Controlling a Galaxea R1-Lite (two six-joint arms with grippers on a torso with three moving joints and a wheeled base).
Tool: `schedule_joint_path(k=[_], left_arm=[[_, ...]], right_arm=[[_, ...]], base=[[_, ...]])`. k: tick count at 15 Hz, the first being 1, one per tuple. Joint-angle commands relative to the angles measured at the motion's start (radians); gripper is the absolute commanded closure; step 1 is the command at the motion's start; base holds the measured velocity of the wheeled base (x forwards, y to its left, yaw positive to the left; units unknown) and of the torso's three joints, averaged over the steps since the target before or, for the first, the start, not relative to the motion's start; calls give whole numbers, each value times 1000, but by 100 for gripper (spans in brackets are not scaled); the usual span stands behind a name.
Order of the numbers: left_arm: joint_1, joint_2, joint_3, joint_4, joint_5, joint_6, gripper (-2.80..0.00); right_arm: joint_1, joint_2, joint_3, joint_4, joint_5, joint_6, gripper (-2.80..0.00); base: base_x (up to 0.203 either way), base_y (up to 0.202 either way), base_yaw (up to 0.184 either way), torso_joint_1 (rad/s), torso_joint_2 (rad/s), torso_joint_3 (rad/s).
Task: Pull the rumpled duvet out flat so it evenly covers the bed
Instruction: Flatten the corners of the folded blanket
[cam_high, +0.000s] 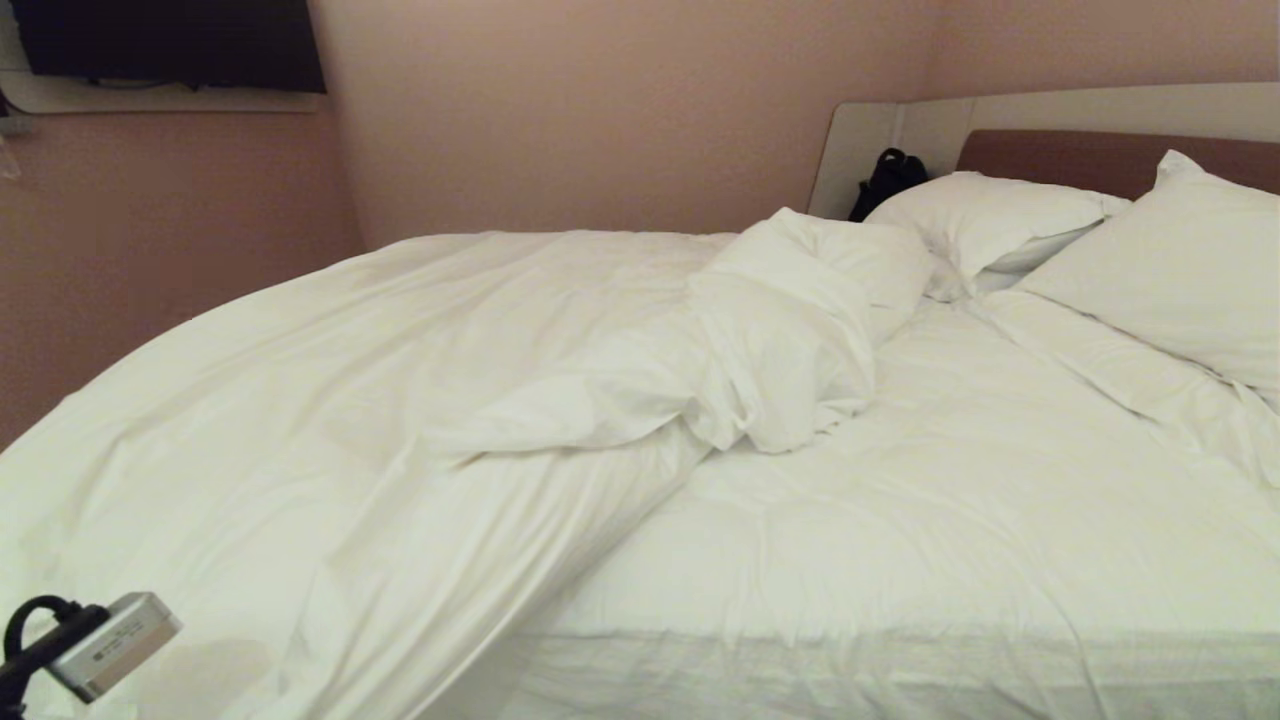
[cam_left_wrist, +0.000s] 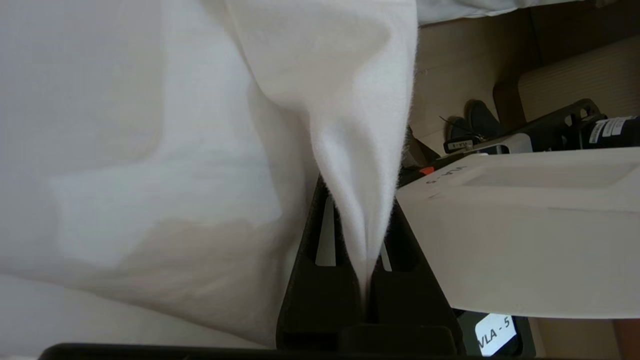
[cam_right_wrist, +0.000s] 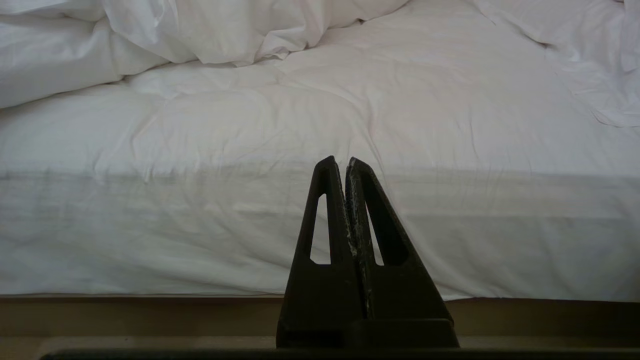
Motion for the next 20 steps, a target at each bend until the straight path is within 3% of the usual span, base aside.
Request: schedule_joint_path(k=[1,2,3,10,12,15,18,20], left_arm=[[0,-25,16,3,-5,-1,0],[0,-36,20,2,-5,-1,0],[0,-44,21,4,-5,-1,-280],[1,-82,15,-2,7,-11,-280],[19,-85,-30,-4,23,-60,-280],[57,-59,-90,-101,212,-183,-280],[90,72,-94,-326,540,-224,-280],[170,150,-95,-439,619,-235,-280]], right_arm=[[0,0,0,0,0,0,0],[0,0,0,0,0,0,0],[0,0,0,0,0,0,0],[0,0,0,0,0,0,0],[0,0,0,0,1,0,0],[0,0,0,0,0,0,0],[0,0,0,0,0,0,0],[0,0,0,0,1,0,0]], base=[[0,0,0,0,0,0],[0,0,0,0,0,0],[0,0,0,0,0,0],[0,0,0,0,0,0],[0,0,0,0,0,0],[0,0,0,0,0,0],[0,0,0,0,0,0],[0,0,0,0,0,0]])
